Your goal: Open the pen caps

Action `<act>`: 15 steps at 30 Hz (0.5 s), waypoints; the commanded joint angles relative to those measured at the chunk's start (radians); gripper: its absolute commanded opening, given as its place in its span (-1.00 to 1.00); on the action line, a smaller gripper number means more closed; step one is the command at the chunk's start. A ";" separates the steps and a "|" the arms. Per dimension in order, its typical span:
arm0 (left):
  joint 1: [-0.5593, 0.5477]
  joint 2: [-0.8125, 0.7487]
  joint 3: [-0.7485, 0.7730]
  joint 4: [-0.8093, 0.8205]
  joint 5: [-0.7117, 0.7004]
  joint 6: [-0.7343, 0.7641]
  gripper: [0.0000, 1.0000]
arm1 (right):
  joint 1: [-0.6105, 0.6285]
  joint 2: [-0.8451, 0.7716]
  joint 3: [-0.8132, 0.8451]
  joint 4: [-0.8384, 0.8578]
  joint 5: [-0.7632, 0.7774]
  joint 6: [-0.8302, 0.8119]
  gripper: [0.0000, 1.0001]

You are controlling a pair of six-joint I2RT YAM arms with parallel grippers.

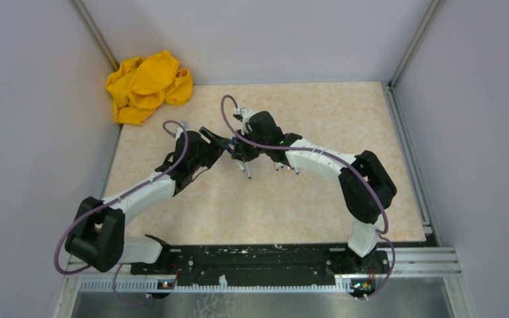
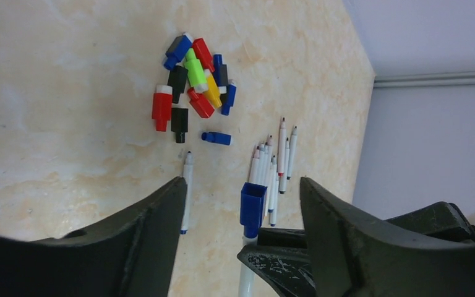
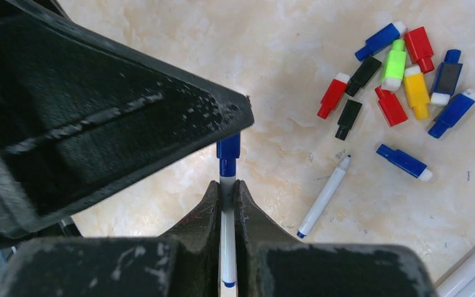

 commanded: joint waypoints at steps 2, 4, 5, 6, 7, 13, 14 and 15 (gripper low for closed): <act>0.010 0.059 0.025 0.111 0.109 -0.032 0.34 | -0.026 -0.068 0.001 0.064 -0.064 -0.003 -1.00; 0.010 0.076 0.025 0.124 0.128 -0.042 0.32 | -0.032 -0.065 0.002 0.066 -0.075 -0.001 -1.00; 0.010 0.083 0.025 0.132 0.137 -0.047 0.27 | -0.034 -0.062 0.003 0.066 -0.078 -0.001 -1.00; 0.010 0.087 0.024 0.140 0.140 -0.048 0.20 | -0.035 -0.059 0.003 0.066 -0.080 -0.002 -1.00; 0.011 0.092 0.023 0.146 0.140 -0.050 0.15 | -0.036 -0.058 0.003 0.067 -0.082 -0.002 -1.00; 0.012 0.103 0.018 0.166 0.169 -0.063 -0.19 | -0.042 -0.047 -0.004 0.077 -0.102 0.000 -1.00; 0.012 0.106 0.017 0.172 0.173 -0.064 -0.24 | -0.042 -0.046 -0.005 0.079 -0.104 0.001 -1.00; 0.012 0.107 0.016 0.174 0.176 -0.065 -0.28 | -0.043 -0.044 -0.004 0.078 -0.105 0.001 -1.00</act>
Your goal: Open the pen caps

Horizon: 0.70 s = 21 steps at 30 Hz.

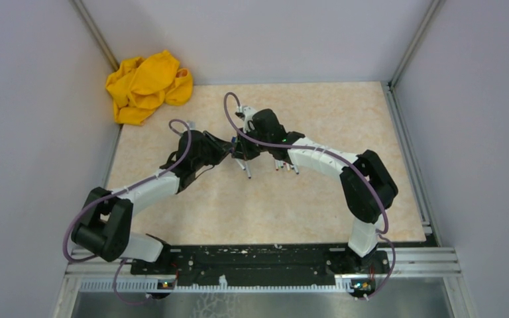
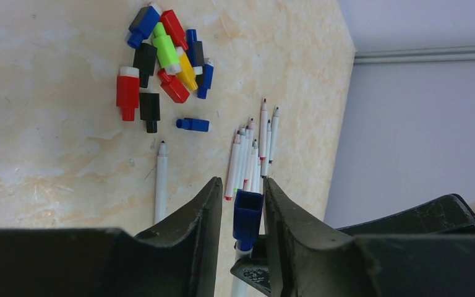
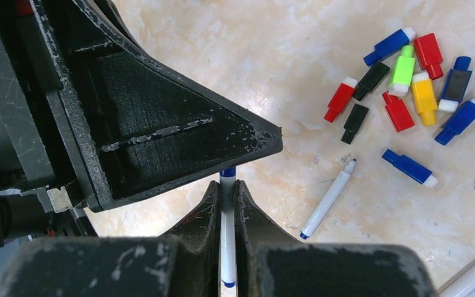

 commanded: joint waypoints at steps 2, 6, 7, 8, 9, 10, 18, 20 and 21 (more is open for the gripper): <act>0.005 0.012 0.015 0.065 0.049 -0.019 -0.32 | -0.013 -0.037 -0.005 0.069 -0.033 0.000 -1.00; 0.007 0.016 0.012 0.075 0.060 -0.015 -0.53 | -0.019 -0.035 -0.008 0.074 -0.036 0.003 -1.00; 0.007 0.016 0.009 0.080 0.062 -0.013 -0.61 | -0.020 -0.034 -0.009 0.074 -0.036 0.004 -1.00; 0.007 0.016 0.007 0.086 0.065 -0.011 -0.67 | -0.021 -0.035 -0.011 0.077 -0.036 0.005 -1.00; 0.007 0.015 0.005 0.090 0.065 -0.007 -0.78 | -0.022 -0.036 -0.012 0.078 -0.036 0.005 -1.00; 0.007 0.016 0.004 0.094 0.067 -0.004 -0.93 | -0.023 -0.036 -0.016 0.080 -0.036 0.005 -1.00; 0.011 0.044 -0.005 0.150 0.115 -0.017 -1.00 | -0.023 -0.031 -0.015 0.073 -0.047 -0.007 -0.63; 0.010 0.046 -0.004 0.158 0.122 -0.022 -1.00 | -0.022 -0.028 -0.016 0.072 -0.046 -0.007 -0.63; 0.010 0.046 -0.003 0.160 0.123 -0.024 -1.00 | -0.023 -0.027 -0.016 0.073 -0.047 -0.008 -0.62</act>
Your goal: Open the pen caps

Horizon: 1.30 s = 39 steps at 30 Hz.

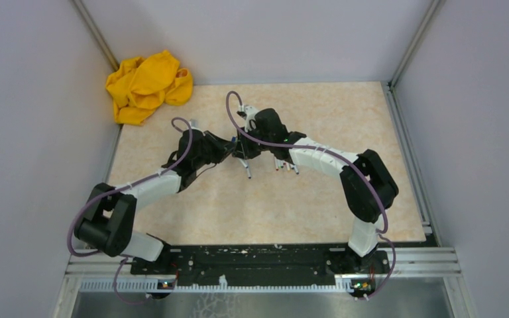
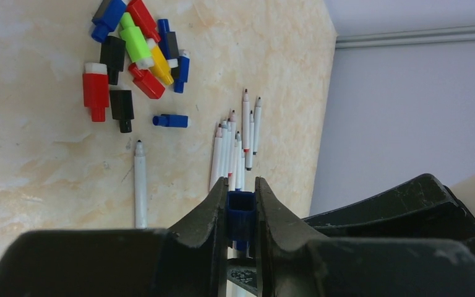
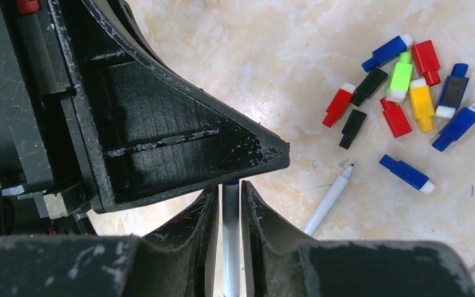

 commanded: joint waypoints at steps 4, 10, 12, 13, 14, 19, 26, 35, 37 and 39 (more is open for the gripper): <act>0.003 0.008 0.001 0.078 0.042 -0.015 -1.00 | -0.006 -0.022 0.001 0.039 -0.009 -0.008 -0.65; 0.005 0.014 0.000 0.084 0.026 -0.014 -1.00 | -0.006 0.004 0.018 0.034 -0.009 -0.005 -1.00; 0.007 0.024 0.016 0.077 -0.013 -0.002 -1.00 | -0.006 0.011 0.023 0.032 -0.005 -0.004 -1.00; 0.013 0.033 0.028 0.072 -0.033 0.006 -1.00 | -0.006 0.012 0.023 0.028 0.008 -0.003 -1.00; 0.019 0.046 0.045 0.070 -0.051 0.014 -1.00 | -0.006 0.013 0.021 0.020 0.027 -0.005 -1.00; 0.089 0.190 0.188 -0.022 -0.114 0.113 -1.00 | -0.029 -0.077 -0.155 0.040 0.061 -0.007 -1.00; 0.150 0.343 0.224 -0.007 -0.012 0.141 -1.00 | -0.036 -0.116 -0.193 0.051 0.141 -0.020 -1.00; 0.114 0.339 0.278 -0.216 -0.138 0.261 -0.79 | -0.042 -0.027 -0.091 -0.069 0.434 -0.020 -1.00; 0.103 0.342 0.291 -0.248 -0.165 0.273 -0.54 | -0.041 -0.001 -0.074 -0.076 0.477 -0.017 -1.00; 0.094 0.347 0.290 -0.249 -0.172 0.281 -0.29 | -0.041 0.030 -0.055 -0.084 0.505 -0.019 -1.00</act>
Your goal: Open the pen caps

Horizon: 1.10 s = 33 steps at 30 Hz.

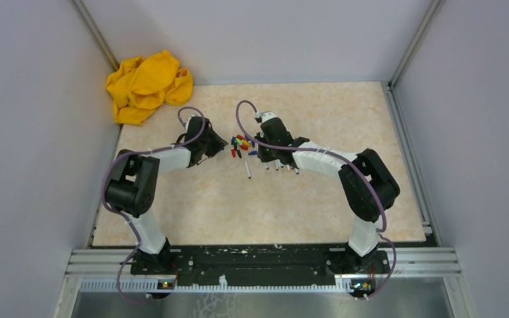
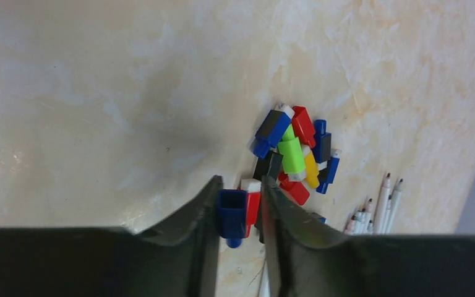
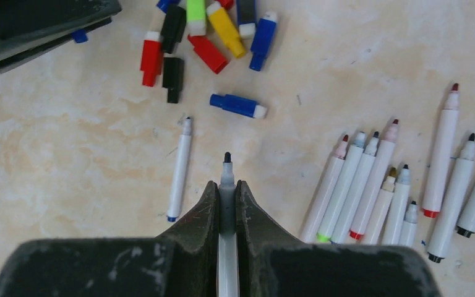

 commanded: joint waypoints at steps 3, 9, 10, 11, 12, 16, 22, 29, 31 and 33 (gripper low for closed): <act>-0.023 0.005 0.036 -0.061 -0.053 0.055 -0.05 | -0.009 0.102 0.095 -0.034 0.168 -0.007 -0.93; -0.032 0.016 0.041 -0.064 -0.057 0.060 0.08 | -0.015 0.152 0.109 -0.041 0.217 -0.007 -0.86; -0.032 0.015 0.042 -0.064 -0.058 0.061 0.08 | -0.018 0.159 0.111 -0.043 0.223 -0.007 -0.86; -0.033 0.015 0.043 -0.064 -0.058 0.062 0.08 | -0.019 0.163 0.114 -0.047 0.229 -0.007 -0.86; -0.035 0.014 0.045 -0.065 -0.058 0.064 0.09 | -0.018 0.172 0.118 -0.050 0.237 -0.009 -0.85; -0.048 0.000 0.050 -0.077 -0.069 0.070 0.13 | -0.020 0.195 0.128 -0.059 0.264 -0.011 -0.80; -0.063 -0.035 0.054 -0.112 -0.111 0.084 0.40 | -0.021 0.217 0.131 -0.058 0.268 -0.011 -0.49; -0.066 -0.070 0.036 -0.138 -0.131 0.088 0.56 | -0.020 0.205 0.117 -0.044 0.264 -0.017 -0.29; -0.072 -0.104 0.032 -0.153 -0.144 0.089 0.57 | -0.020 0.166 0.091 -0.022 0.254 -0.030 -0.24; -0.081 -0.158 0.025 -0.164 -0.179 0.100 0.58 | -0.020 0.088 0.058 0.019 0.243 -0.050 -0.22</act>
